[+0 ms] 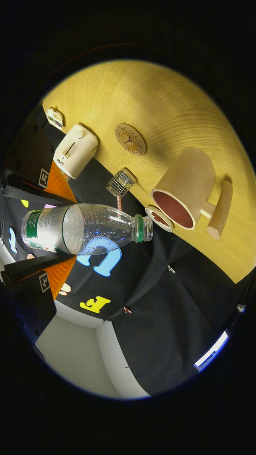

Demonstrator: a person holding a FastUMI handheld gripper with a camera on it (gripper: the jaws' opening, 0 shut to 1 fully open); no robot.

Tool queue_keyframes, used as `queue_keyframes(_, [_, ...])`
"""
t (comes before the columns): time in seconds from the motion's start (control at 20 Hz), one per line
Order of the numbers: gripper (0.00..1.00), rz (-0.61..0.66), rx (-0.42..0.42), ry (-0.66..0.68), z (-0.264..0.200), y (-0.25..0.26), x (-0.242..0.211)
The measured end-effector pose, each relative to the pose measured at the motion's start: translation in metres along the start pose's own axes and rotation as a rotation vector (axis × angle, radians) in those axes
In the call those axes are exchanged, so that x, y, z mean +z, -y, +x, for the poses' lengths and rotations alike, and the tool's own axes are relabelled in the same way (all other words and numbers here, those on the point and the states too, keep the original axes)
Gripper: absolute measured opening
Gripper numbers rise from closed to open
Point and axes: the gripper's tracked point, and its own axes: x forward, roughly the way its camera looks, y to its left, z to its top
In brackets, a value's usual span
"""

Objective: Take the bottle from table, then pour the juice into the cup, finally place the bottle on the coaster

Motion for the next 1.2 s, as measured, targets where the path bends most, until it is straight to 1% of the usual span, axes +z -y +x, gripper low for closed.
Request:
queue_keyframes(0.2, [0.7,0.243,0.06,0.014,-0.002,-0.024,0.004])
queue_keyframes(0.4, [0.7,0.501,0.116,-0.011,-0.008,-0.041,0.008])
queue_keyframes(0.5, [0.7,0.653,0.146,-0.026,-0.006,-0.049,0.009])
queue_keyframes(0.75, [0.71,1.132,0.235,-0.043,-0.006,-0.065,0.02])
queue_keyframes(0.9, [0.71,1.453,0.274,-0.014,-0.01,-0.055,0.032])
queue_keyframes(0.95, [0.71,1.56,0.274,0.005,-0.009,-0.049,0.035])
queue_keyframes(1.0, [0.71,1.634,0.263,0.018,-0.007,-0.041,0.036])
queue_keyframes(1.1, [0.72,1.697,0.209,0.025,0.0,-0.028,0.024])
queue_keyframes(1.2, [0.71,1.752,0.175,0.067,0.006,-0.018,0.017])
